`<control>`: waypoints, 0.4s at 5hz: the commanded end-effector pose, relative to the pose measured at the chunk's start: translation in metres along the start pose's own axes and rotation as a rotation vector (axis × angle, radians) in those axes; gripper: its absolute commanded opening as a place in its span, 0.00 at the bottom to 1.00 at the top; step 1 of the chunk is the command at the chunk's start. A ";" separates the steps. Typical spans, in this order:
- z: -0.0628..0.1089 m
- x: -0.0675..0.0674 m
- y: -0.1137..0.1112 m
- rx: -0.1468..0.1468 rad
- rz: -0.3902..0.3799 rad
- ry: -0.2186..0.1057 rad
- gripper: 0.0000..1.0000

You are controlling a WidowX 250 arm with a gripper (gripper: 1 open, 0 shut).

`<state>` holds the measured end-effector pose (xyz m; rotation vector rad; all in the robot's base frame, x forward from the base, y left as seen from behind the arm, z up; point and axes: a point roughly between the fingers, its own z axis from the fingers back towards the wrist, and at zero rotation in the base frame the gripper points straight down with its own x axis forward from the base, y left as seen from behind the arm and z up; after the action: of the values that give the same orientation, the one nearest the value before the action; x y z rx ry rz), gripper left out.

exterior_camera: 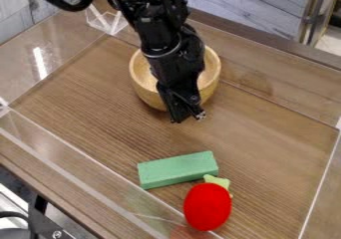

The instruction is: Put the green stick in the brown bowl

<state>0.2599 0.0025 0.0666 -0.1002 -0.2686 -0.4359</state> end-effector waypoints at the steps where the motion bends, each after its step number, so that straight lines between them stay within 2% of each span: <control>1: 0.006 0.004 0.000 0.007 -0.015 -0.018 0.00; 2: 0.006 0.004 -0.003 -0.001 -0.023 -0.013 0.00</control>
<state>0.2566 -0.0001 0.0656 -0.1119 -0.2529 -0.4514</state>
